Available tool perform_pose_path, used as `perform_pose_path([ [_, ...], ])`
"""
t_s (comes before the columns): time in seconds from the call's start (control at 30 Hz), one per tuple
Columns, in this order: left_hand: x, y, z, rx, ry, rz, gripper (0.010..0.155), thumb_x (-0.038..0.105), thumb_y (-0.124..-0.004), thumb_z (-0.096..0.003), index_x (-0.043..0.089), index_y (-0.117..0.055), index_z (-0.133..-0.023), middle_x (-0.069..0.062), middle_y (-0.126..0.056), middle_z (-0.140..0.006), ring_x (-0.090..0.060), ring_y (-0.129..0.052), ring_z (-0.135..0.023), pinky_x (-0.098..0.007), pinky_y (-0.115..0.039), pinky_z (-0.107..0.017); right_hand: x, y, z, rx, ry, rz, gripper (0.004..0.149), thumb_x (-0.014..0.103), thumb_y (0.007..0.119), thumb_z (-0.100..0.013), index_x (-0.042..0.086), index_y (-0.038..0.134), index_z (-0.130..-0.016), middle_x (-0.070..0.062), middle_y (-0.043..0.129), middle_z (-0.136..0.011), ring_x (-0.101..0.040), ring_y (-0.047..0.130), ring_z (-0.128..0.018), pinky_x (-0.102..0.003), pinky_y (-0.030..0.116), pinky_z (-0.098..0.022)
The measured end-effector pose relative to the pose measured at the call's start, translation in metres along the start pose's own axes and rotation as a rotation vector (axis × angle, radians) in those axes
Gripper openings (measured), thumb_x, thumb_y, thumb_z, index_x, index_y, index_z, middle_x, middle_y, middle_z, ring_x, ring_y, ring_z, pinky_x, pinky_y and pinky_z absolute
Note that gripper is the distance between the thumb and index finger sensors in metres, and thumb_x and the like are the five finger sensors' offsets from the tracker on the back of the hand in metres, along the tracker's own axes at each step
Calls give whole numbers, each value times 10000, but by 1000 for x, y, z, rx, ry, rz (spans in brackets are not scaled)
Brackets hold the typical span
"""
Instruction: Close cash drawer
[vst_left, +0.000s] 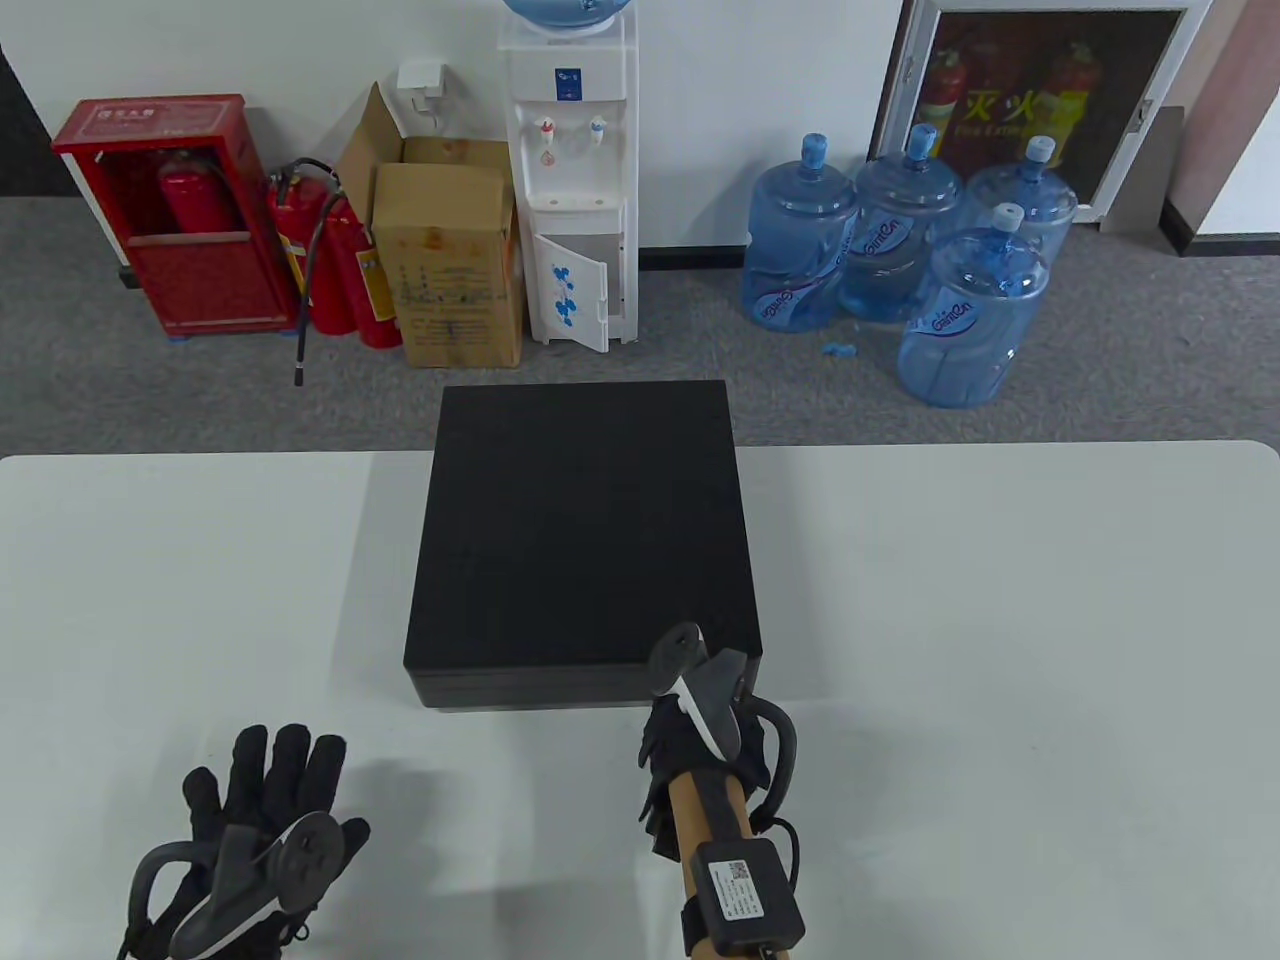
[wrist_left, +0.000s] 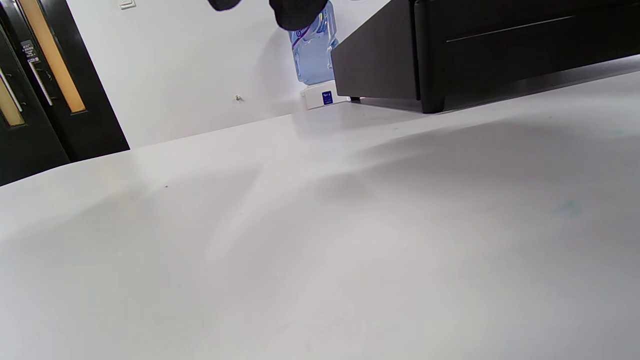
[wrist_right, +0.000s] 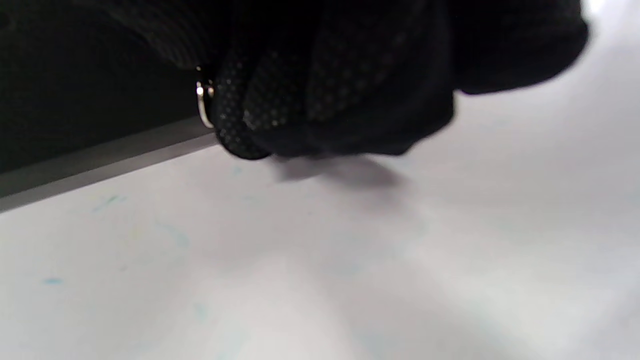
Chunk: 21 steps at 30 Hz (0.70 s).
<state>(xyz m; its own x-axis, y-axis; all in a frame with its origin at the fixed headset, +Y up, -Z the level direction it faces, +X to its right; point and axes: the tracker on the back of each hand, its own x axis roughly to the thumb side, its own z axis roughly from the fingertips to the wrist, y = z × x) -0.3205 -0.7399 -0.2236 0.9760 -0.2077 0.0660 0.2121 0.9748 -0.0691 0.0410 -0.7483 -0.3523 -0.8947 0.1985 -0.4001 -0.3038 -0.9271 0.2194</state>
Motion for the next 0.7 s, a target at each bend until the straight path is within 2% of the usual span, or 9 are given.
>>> perform_pose_path([
  [0.3,-1,0,1,5,-1,9,817,695,-444,-502,311,-230,-1190,-105,-338,-1304,-451,-271,-1198,-744,-328,-760,-31,8,-15,269,55,-418,407,538,648,-405,330,884,-663,-6,976,-548,-110,983,-256,-372,865,-311],
  [0.43,0,0,1,3,-3,7,815,695,-445,-502,312,-232,-1189,-106,-340,-1305,-451,-272,-1198,-744,-328,-760,-45,18,-19,385,79,-608,387,551,657,-410,368,887,-661,8,972,-553,-93,979,-243,-355,864,-308],
  [0.6,-1,0,1,7,-6,7,816,695,-445,-502,310,-233,-1190,-106,-340,-1305,-450,-274,-1198,-744,-328,-760,-60,34,-22,555,177,-903,366,556,703,-417,384,923,-654,8,990,-579,-79,996,-226,-333,881,-278],
  [0.7,-1,0,1,8,-5,9,817,695,-445,-502,309,-232,-1190,-104,-340,-1304,-450,-275,-1198,-744,-327,-760,-69,38,-20,535,258,-1017,336,556,789,-398,380,964,-626,12,1028,-563,-76,1006,-242,-329,888,-290],
])
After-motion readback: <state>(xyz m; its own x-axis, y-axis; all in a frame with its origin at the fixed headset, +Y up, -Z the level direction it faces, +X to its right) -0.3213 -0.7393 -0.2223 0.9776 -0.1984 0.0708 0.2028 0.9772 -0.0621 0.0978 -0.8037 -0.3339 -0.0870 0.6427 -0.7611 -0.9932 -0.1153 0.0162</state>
